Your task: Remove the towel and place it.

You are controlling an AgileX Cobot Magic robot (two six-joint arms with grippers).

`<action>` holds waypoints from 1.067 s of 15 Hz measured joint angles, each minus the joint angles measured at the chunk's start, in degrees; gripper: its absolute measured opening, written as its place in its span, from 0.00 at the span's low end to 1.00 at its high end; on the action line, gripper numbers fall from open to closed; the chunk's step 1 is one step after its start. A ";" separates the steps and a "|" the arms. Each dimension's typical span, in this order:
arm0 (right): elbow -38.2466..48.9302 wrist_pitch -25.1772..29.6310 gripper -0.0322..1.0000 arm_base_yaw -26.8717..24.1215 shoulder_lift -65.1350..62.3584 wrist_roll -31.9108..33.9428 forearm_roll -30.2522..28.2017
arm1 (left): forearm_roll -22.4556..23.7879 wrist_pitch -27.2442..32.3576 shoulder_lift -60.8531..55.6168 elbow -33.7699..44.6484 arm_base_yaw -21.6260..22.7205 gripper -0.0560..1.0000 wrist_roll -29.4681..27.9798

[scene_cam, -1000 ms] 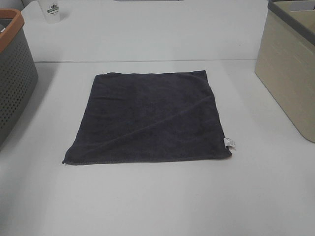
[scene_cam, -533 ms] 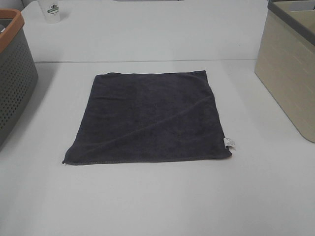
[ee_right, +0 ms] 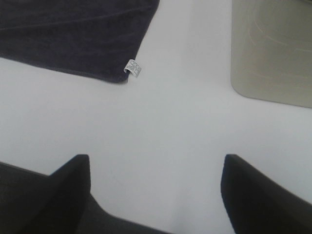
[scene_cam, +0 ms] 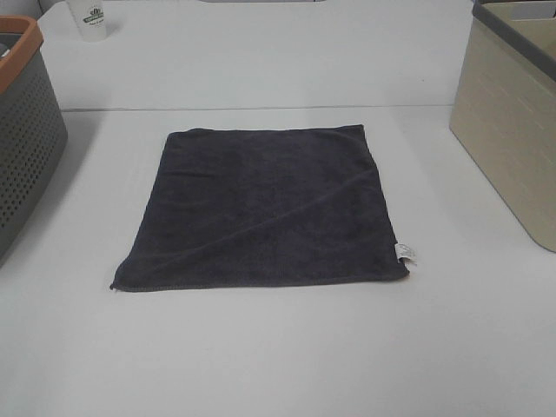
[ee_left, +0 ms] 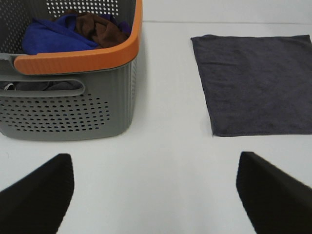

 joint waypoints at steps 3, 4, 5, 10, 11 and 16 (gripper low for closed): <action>0.00 0.06 0.75 0.00 -6.19 -0.34 0.46 | -0.06 0.06 -0.63 0.00 0.00 0.84 0.63; 0.00 0.06 0.75 0.00 -7.96 -0.40 0.46 | -0.06 0.06 -0.63 0.00 0.00 0.83 0.74; 0.00 0.00 0.75 0.00 -8.82 -0.40 0.46 | -0.06 0.06 -0.63 0.00 0.00 0.83 0.86; 0.00 0.06 0.75 0.00 -10.20 -0.40 0.46 | 0.00 0.06 -0.63 0.00 0.00 0.83 1.03; 0.00 0.06 0.75 0.00 -10.20 -0.40 0.46 | 0.00 0.06 -0.63 0.00 0.00 0.83 1.03; 0.00 0.06 0.75 -2.35 -10.20 -0.40 0.46 | 0.00 0.06 -0.63 0.00 0.00 0.83 1.03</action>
